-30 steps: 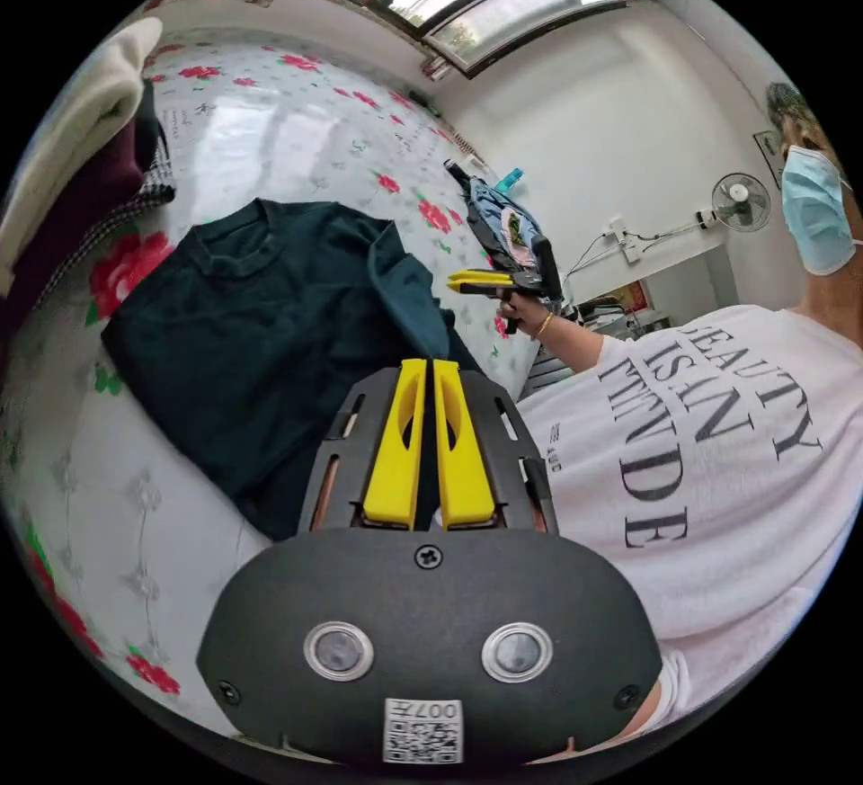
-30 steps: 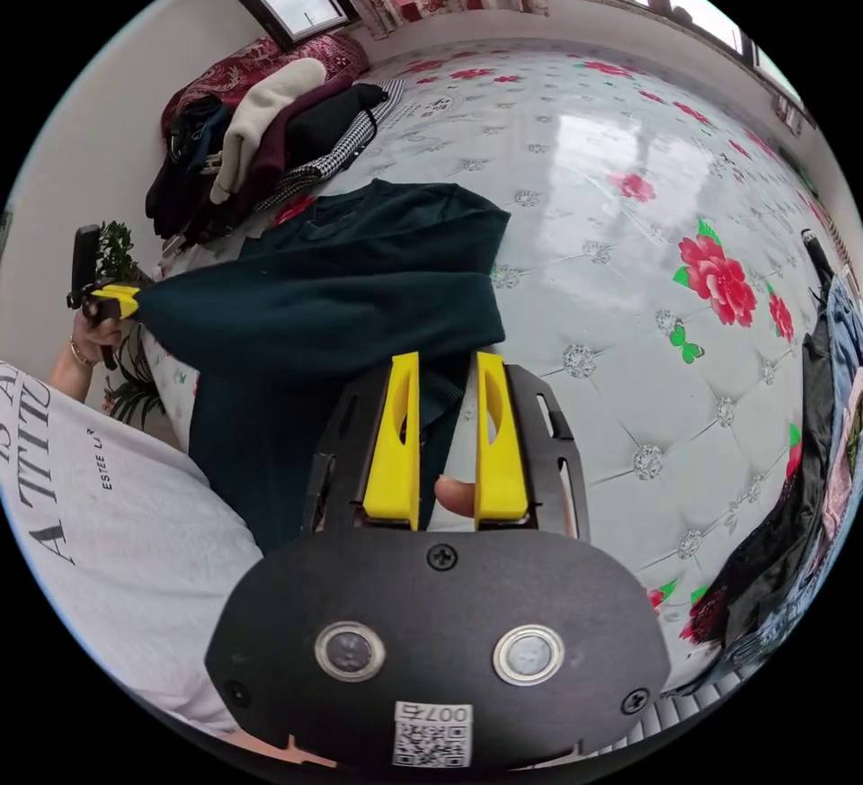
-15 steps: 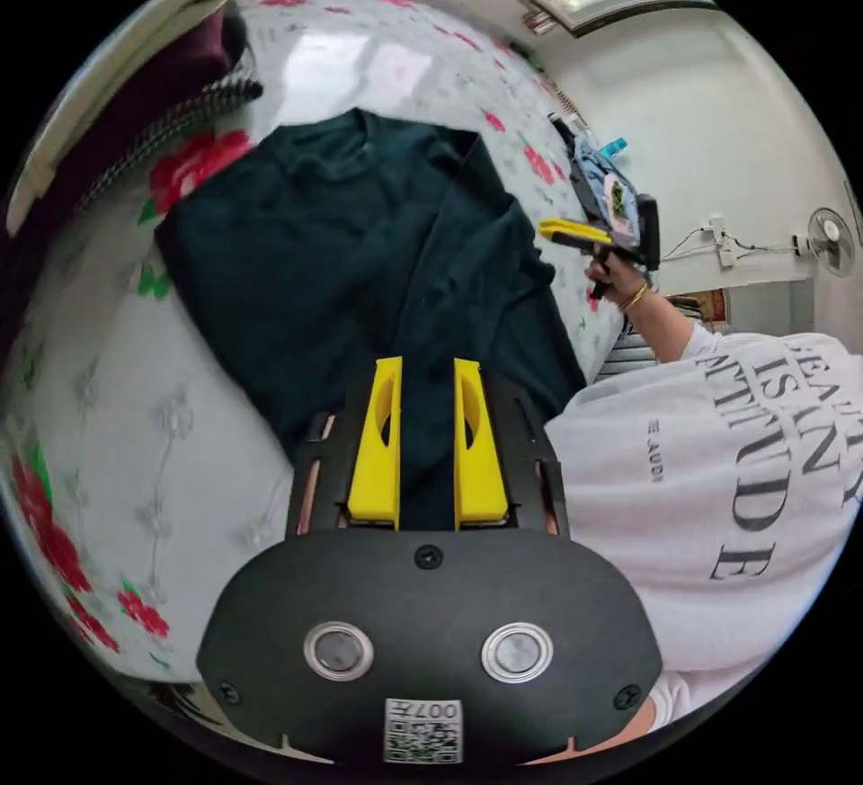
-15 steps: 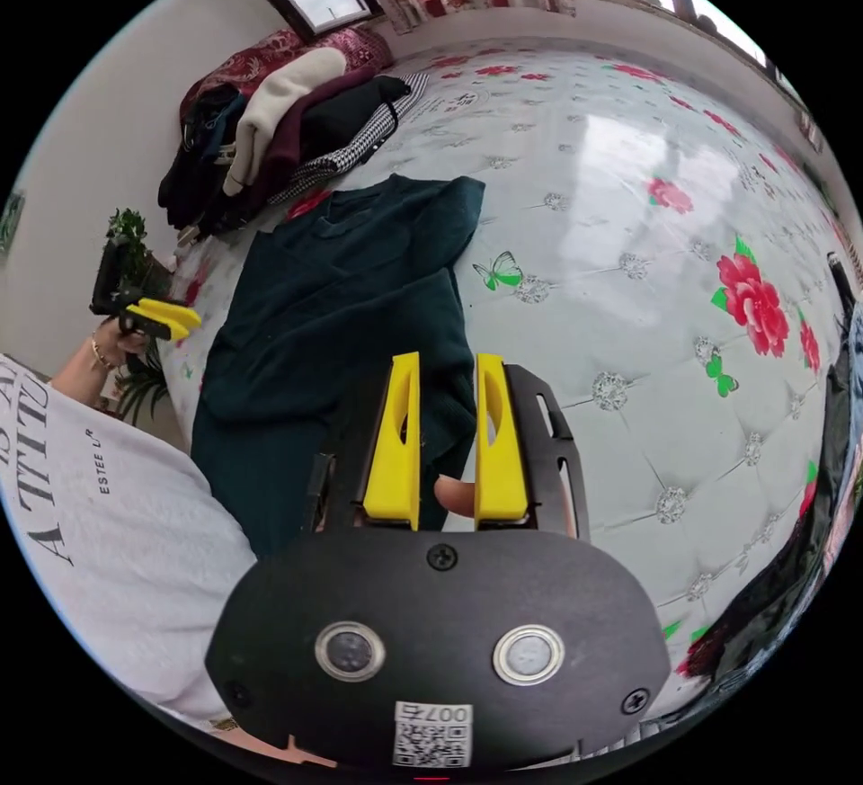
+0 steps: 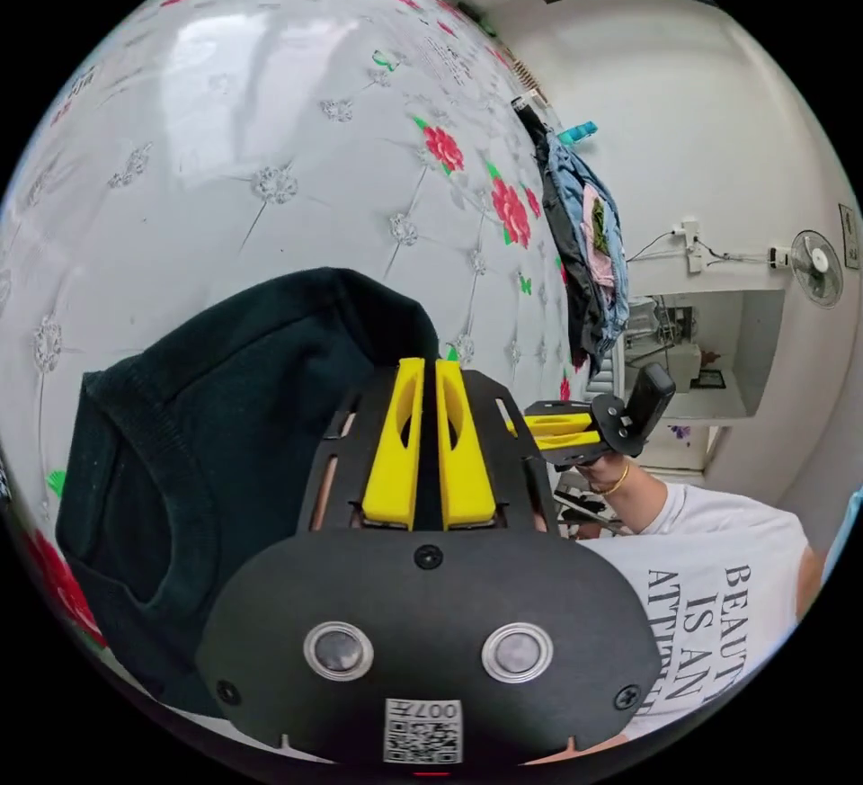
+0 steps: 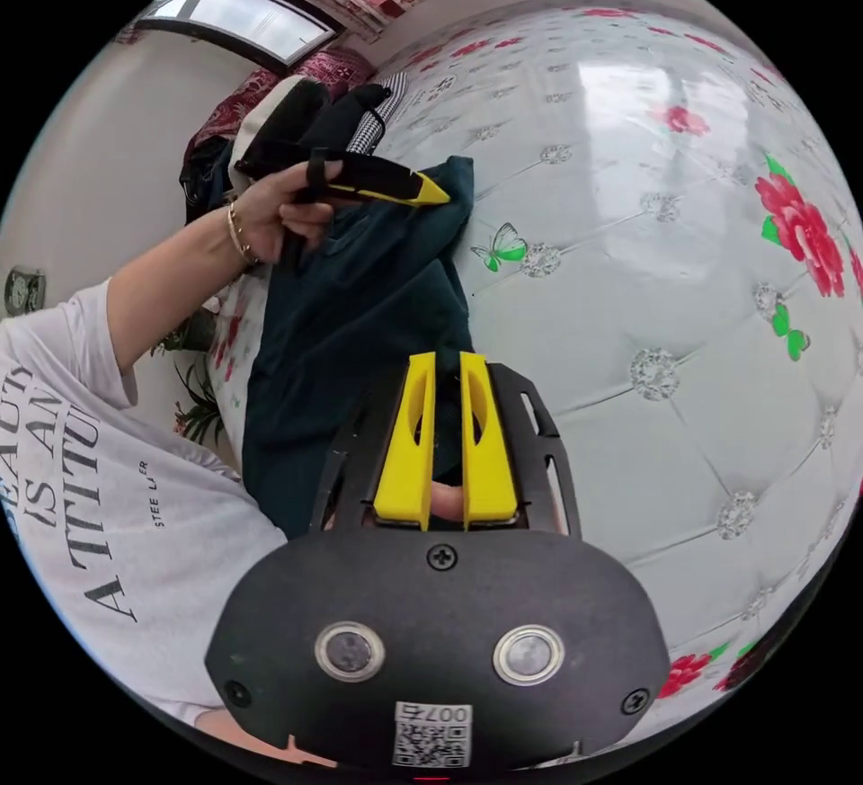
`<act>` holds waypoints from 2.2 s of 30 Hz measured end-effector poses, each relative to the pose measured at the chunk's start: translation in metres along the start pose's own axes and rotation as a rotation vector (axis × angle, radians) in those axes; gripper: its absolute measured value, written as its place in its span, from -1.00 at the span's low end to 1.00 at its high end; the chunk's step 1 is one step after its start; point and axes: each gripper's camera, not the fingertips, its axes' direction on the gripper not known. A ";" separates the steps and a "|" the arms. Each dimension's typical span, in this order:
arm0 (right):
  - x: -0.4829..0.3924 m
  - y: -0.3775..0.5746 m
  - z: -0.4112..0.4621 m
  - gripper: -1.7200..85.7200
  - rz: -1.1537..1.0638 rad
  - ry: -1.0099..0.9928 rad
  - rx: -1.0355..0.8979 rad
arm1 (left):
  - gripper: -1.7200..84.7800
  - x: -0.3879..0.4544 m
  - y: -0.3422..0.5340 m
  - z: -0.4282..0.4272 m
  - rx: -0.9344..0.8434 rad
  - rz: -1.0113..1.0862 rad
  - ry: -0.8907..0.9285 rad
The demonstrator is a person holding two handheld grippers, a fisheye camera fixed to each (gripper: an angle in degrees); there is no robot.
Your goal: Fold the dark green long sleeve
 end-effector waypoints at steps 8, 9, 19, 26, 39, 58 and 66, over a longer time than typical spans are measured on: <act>0.035 0.003 -0.004 -0.91 0.059 0.004 0.041 | -0.85 0.020 -0.012 -0.025 0.016 0.065 -0.129; 0.035 0.002 -0.004 -0.90 0.060 0.009 0.040 | -0.77 0.025 -0.013 -0.025 0.011 0.054 -0.133; -0.009 -0.029 -0.021 -0.83 -0.113 0.086 0.200 | -0.74 0.091 0.123 -0.096 0.252 -0.003 -0.283; 0.006 -0.044 0.040 -0.82 0.043 0.072 0.061 | -0.79 0.134 0.255 -0.124 0.321 -0.138 -0.260; -0.001 0.131 -0.024 -0.80 0.163 0.084 0.081 | -0.75 0.202 0.468 -0.156 0.326 -0.476 -0.391; -0.020 0.212 0.027 -0.83 0.097 0.091 0.023 | -0.71 0.318 0.472 -0.188 0.276 -0.369 -0.361; -0.079 0.101 0.145 -0.83 -0.126 -0.202 -0.076 | -0.73 0.365 0.462 -0.201 0.311 -0.397 -0.316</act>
